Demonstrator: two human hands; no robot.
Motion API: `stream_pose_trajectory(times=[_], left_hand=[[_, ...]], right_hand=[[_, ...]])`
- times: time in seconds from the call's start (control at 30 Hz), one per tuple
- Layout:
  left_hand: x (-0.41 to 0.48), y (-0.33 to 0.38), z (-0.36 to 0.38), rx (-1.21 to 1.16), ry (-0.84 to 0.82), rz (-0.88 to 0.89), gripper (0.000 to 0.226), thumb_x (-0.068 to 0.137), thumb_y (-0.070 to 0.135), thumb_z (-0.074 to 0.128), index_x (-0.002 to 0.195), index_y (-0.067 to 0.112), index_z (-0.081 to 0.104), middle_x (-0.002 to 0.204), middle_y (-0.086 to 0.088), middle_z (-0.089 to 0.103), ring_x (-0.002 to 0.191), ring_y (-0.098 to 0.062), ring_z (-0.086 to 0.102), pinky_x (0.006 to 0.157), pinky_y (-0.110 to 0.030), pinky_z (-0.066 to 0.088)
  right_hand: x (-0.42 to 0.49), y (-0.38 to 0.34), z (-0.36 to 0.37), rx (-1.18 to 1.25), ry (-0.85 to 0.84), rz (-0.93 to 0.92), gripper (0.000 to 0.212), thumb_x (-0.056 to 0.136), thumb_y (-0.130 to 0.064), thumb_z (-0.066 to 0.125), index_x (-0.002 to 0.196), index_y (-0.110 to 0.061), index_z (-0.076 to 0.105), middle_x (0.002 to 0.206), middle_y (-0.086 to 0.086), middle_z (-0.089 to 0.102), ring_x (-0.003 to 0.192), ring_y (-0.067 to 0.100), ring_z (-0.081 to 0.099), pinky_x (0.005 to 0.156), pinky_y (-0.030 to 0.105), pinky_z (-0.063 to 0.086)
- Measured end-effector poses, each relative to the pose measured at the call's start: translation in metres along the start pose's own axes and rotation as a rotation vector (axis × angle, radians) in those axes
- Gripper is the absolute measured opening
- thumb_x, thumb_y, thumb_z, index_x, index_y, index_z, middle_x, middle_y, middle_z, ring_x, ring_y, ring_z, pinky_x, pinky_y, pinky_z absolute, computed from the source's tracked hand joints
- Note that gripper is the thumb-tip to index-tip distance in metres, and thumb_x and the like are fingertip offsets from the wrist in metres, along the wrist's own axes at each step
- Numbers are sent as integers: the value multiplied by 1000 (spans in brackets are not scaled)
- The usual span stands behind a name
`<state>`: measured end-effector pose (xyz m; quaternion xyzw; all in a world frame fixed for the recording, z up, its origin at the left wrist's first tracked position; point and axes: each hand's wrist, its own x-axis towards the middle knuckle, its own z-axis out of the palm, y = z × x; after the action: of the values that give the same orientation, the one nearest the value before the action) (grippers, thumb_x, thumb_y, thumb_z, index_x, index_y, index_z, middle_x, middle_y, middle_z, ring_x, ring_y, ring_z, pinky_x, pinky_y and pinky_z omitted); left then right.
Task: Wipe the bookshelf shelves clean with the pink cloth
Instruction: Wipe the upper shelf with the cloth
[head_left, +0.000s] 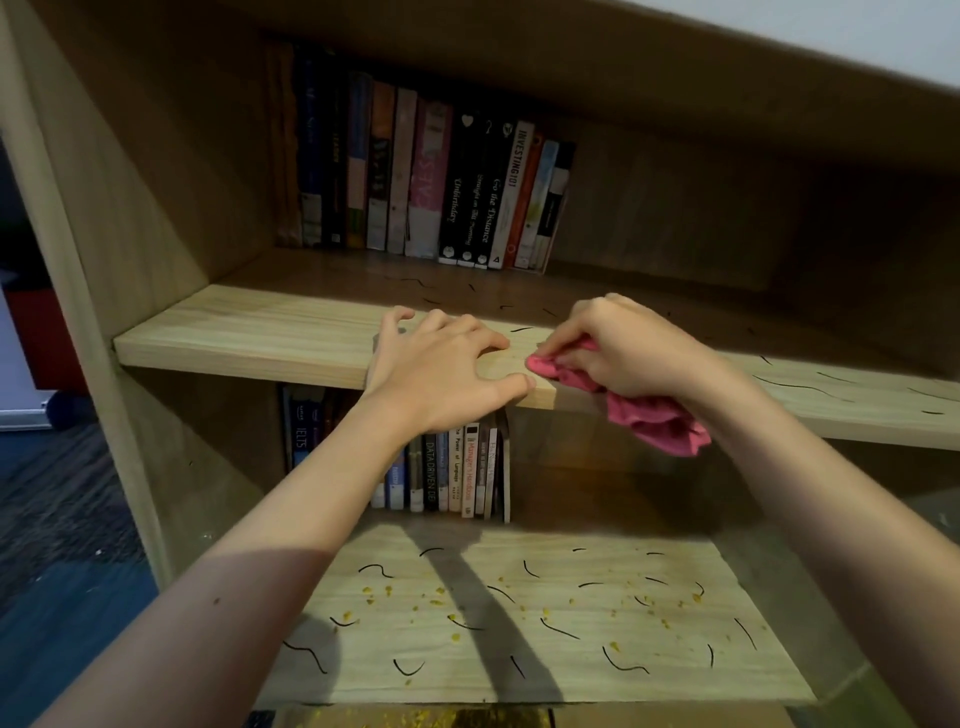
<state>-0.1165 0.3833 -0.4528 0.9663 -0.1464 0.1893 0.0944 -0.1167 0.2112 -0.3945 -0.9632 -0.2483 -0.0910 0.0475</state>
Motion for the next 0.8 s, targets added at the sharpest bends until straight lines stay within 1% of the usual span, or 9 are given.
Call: stream_pose_trajectory(times=[0.07, 0.17, 0.27, 0.33, 0.4, 0.5, 0.57, 0.67, 0.8], left_hand=[[0, 0, 0, -1, 4, 0, 60, 83, 73, 30, 132, 42, 44, 140, 17, 42, 130, -8, 31, 107, -41, 11], [-1, 1, 0, 0, 11, 1, 59, 83, 72, 31, 131, 42, 44, 140, 17, 42, 130, -9, 31, 107, -41, 11], [-1, 1, 0, 4, 8, 5, 59, 83, 72, 30, 132, 42, 44, 140, 17, 42, 130, -8, 31, 107, -41, 11], [-1, 0, 1, 12, 13, 10, 61, 83, 73, 28, 132, 42, 43, 140, 17, 42, 131, -8, 31, 107, -40, 11], [0, 0, 1, 16, 8, 15, 61, 83, 73, 28, 133, 42, 43, 141, 17, 41, 131, -9, 30, 107, -40, 12], [0, 0, 0, 17, 8, 16, 59, 83, 72, 29, 133, 42, 42, 141, 17, 41, 130, -9, 31, 106, -40, 13], [-1, 1, -1, 22, 5, 12, 59, 84, 72, 29, 133, 43, 42, 141, 18, 40, 130, -9, 31, 107, -40, 13], [-1, 1, -1, 32, -6, 0, 61, 83, 73, 28, 134, 42, 41, 143, 17, 39, 131, -9, 29, 107, -40, 12], [-1, 3, 0, 35, -12, -5, 59, 84, 72, 29, 134, 43, 41, 143, 17, 39, 132, -10, 29, 107, -40, 12]], right_hand=[[2, 4, -1, -4, -3, 0, 27, 92, -11, 53, 105, -27, 70, 102, -8, 62, 92, 8, 54, 81, 28, 49], [20, 1, 9, -43, 41, 21, 29, 92, -10, 53, 107, -28, 70, 113, -3, 66, 98, 15, 59, 84, 37, 53], [12, -2, 8, -10, 33, 12, 28, 92, -12, 53, 107, -28, 70, 96, -13, 64, 95, 11, 56, 81, 32, 49], [-3, 0, 1, 29, -25, 24, 27, 93, -15, 52, 106, -29, 70, 84, -21, 53, 91, 6, 49, 80, 27, 44], [-1, 3, 0, 34, -15, 34, 27, 92, -14, 52, 105, -30, 70, 95, -15, 60, 94, 9, 53, 85, 29, 48], [14, -2, 12, -68, 73, 70, 30, 93, -13, 51, 110, -31, 68, 115, -4, 65, 106, 19, 53, 88, 41, 49], [11, -6, 19, -124, 114, 80, 31, 93, -14, 50, 112, -32, 67, 116, -2, 64, 109, 24, 48, 90, 44, 46], [-8, -1, 17, -12, 100, 70, 26, 93, -21, 52, 108, -33, 69, 110, -5, 66, 105, 20, 52, 92, 43, 46], [4, -2, 13, -25, 106, 132, 30, 92, -12, 51, 108, -31, 68, 114, -4, 65, 109, 22, 52, 90, 45, 48]])
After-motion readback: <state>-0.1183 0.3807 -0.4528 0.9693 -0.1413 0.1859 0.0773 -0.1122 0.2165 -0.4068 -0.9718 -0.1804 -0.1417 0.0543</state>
